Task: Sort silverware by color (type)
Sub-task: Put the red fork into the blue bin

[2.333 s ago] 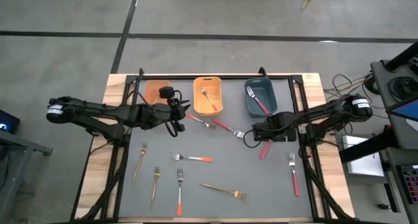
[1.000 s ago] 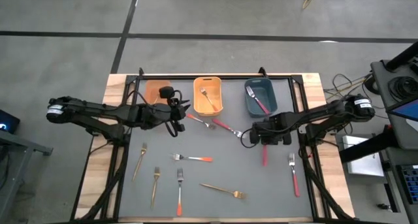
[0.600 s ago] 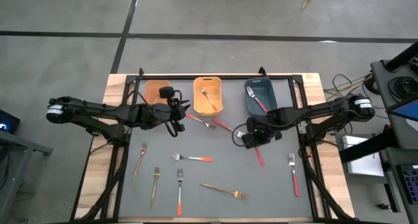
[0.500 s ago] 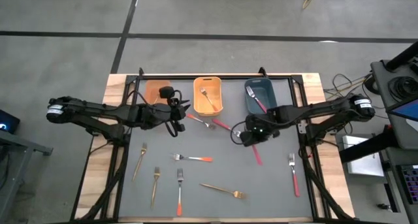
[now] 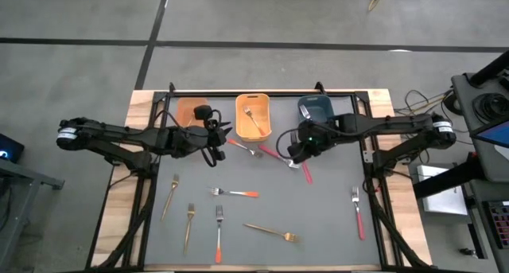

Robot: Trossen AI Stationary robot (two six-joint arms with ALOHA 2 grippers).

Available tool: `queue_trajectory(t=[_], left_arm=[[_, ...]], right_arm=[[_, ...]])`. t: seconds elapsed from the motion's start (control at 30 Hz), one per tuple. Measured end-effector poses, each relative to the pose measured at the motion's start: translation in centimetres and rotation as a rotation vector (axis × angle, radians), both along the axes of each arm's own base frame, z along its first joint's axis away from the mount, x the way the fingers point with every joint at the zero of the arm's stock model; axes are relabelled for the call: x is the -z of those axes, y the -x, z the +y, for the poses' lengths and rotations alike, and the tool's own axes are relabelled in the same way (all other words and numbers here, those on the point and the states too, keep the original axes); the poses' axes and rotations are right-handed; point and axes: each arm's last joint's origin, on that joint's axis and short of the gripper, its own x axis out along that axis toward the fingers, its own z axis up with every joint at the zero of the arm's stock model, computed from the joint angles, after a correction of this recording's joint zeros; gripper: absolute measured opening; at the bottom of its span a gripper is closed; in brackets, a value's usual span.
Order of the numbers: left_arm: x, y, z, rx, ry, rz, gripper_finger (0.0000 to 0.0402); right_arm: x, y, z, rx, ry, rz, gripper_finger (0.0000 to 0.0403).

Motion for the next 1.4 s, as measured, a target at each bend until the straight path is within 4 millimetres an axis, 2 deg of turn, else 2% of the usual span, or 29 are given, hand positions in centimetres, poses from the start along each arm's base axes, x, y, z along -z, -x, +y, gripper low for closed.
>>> queue_trajectory(t=[0.43, 0.67, 1.0, 1.27, 1.4], left_arm=[[0.0, 0.0, 0.0, 0.0, 0.0, 0.0, 0.0066], [0.0, 0.0, 0.0, 0.0, 0.0, 0.0, 0.0066], [0.0, 0.0, 0.0, 0.0, 0.0, 0.0, 0.0066], [0.0, 0.0, 0.0, -0.001, 0.0, -0.001, 0.0066], [0.0, 0.0, 0.0, 0.0, 0.0, -0.001, 0.0066]], right_arm=[[-0.2, 0.1, -3.5, 0.044, 0.342, 0.025, 0.0025], [-0.8, -0.2, -5.6, 0.075, 0.415, -0.038, 0.0025], [-0.9, 0.5, -9.1, 0.092, 0.403, -0.053, 0.0025], [1.0, 0.8, -12.3, 0.064, 0.281, -0.013, 0.0025], [1.3, 1.2, -14.0, 0.051, 0.211, 0.068, 0.0025]])
